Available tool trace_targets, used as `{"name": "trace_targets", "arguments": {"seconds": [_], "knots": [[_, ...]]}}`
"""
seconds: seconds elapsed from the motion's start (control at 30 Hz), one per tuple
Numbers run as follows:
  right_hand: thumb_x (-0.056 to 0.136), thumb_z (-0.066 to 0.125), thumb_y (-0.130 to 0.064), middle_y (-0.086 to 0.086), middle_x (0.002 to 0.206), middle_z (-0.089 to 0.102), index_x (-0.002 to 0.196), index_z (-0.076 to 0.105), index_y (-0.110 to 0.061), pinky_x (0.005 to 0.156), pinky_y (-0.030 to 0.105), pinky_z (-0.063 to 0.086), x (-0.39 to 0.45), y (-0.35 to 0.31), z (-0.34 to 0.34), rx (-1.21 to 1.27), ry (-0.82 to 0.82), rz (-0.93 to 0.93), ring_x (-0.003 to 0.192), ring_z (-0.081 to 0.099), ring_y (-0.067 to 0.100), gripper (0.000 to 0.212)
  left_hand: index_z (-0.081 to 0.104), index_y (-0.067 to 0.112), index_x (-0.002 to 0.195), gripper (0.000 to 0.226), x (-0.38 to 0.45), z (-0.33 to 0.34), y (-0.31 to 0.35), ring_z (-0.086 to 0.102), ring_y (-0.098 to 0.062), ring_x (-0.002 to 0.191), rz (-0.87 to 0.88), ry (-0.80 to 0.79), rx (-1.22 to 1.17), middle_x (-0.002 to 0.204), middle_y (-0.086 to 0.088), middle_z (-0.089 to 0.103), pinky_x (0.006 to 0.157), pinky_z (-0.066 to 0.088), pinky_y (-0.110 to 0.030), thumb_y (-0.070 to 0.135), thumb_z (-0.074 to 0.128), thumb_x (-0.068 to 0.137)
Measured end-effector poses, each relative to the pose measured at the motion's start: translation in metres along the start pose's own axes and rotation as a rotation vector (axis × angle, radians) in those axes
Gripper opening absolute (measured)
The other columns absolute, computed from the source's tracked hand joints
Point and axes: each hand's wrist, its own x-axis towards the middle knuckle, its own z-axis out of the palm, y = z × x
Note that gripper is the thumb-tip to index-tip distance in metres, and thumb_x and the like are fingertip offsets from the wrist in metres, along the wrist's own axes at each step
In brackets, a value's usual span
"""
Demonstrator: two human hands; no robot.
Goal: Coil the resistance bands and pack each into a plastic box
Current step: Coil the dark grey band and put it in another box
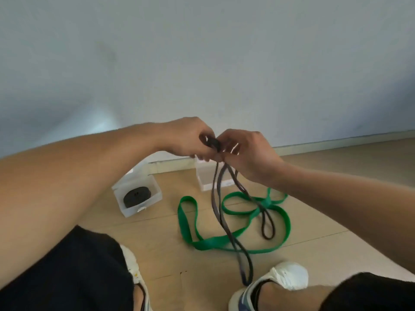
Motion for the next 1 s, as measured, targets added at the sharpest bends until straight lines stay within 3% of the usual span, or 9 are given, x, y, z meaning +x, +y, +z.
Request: {"name": "trace_targets", "arguments": {"seconds": [0.17,0.23,0.33,0.43,0.57,0.67,0.8,0.9,1.0], "knots": [[0.067,0.091,-0.041,-0.006,0.077,0.070,0.102,0.050,-0.025,0.057,0.021,0.048,-0.009,-0.018,-0.040,0.067,0.094,0.139,0.064,0.062,0.005,0.056,0.073,0.023,0.086,0.019,-0.022,-0.011,0.030,0.065,-0.002,0.062,0.183,0.141,-0.070,0.068,0.008,0.074,0.066,0.047,-0.014,0.034,0.064,0.098],[0.064,0.090,-0.051,-0.007,0.075,0.067,0.110,0.047,-0.030,0.055,0.021,0.045,-0.007,-0.014,-0.039,0.039,-0.032,0.251,0.062,0.060,0.005,0.066,0.068,0.021,0.076,0.021,-0.028,-0.013,0.044,0.050,-0.002,0.051,0.253,0.253,-0.105,0.056,0.014,0.061,0.055,0.037,-0.012,0.028,0.067,0.096],[0.073,0.081,-0.059,-0.011,0.079,0.067,0.110,0.063,-0.028,0.072,0.028,0.056,-0.006,-0.002,-0.024,-0.019,-0.283,0.275,0.075,0.067,0.008,0.051,0.063,0.015,0.068,0.026,-0.035,-0.011,0.061,0.045,-0.007,0.052,0.375,0.371,-0.208,0.053,0.009,0.053,0.055,0.038,-0.018,0.025,0.072,0.091],[0.080,0.076,-0.040,-0.008,0.087,0.075,0.089,0.077,-0.026,0.089,0.034,0.058,-0.010,0.015,-0.002,-0.083,-0.387,0.286,0.087,0.070,0.010,0.016,0.058,0.012,0.065,0.021,-0.041,-0.014,0.070,0.054,-0.011,0.057,0.443,0.441,-0.383,0.050,0.011,0.053,0.062,0.043,-0.021,0.021,0.062,0.084],[0.088,0.067,-0.029,0.007,0.075,0.075,0.092,0.072,-0.010,0.056,0.028,0.057,-0.019,0.035,0.009,-0.131,-0.586,0.531,0.059,0.068,0.019,0.020,0.055,0.003,0.069,0.019,-0.039,-0.028,0.064,0.058,-0.019,0.058,0.530,0.646,-0.606,0.061,-0.023,0.054,0.067,0.050,-0.030,0.012,0.056,0.086],[0.101,0.056,-0.031,0.011,0.078,0.077,0.114,0.064,-0.005,0.050,0.026,0.056,-0.020,0.042,-0.003,0.156,-0.648,0.837,0.053,0.069,0.019,0.030,0.059,0.004,0.077,0.016,-0.031,-0.034,0.043,0.064,-0.024,0.061,0.431,0.694,-0.510,0.060,-0.014,0.056,0.068,0.054,-0.031,0.016,0.056,0.087],[0.100,0.062,-0.027,0.012,0.085,0.073,0.111,0.065,0.000,0.068,0.035,0.061,-0.011,0.061,-0.034,0.438,-0.025,0.958,0.071,0.070,0.026,0.030,0.072,0.011,0.107,0.023,-0.017,-0.031,-0.004,0.073,-0.026,0.075,0.186,0.553,-0.314,0.072,-0.010,0.074,0.085,0.061,-0.043,0.008,0.050,0.099],[0.096,0.063,-0.016,0.004,0.101,0.069,0.113,0.066,-0.015,0.074,0.032,0.050,-0.007,0.070,-0.068,0.152,0.541,0.693,0.094,0.066,0.025,0.017,0.065,0.012,0.130,0.032,-0.013,-0.028,-0.023,0.077,-0.017,0.084,0.037,0.398,-0.277,0.091,-0.002,0.079,0.095,0.057,-0.039,0.007,0.048,0.103],[0.092,0.052,0.001,0.003,0.152,0.049,0.120,0.057,-0.018,0.117,0.038,0.029,-0.010,0.063,-0.097,-0.206,0.830,0.240,0.145,0.036,0.028,0.035,0.063,0.018,0.123,0.023,-0.010,-0.021,-0.020,0.077,-0.014,0.092,0.007,0.189,-0.232,0.106,0.004,0.078,0.099,0.055,-0.039,0.013,0.051,0.105]]}}
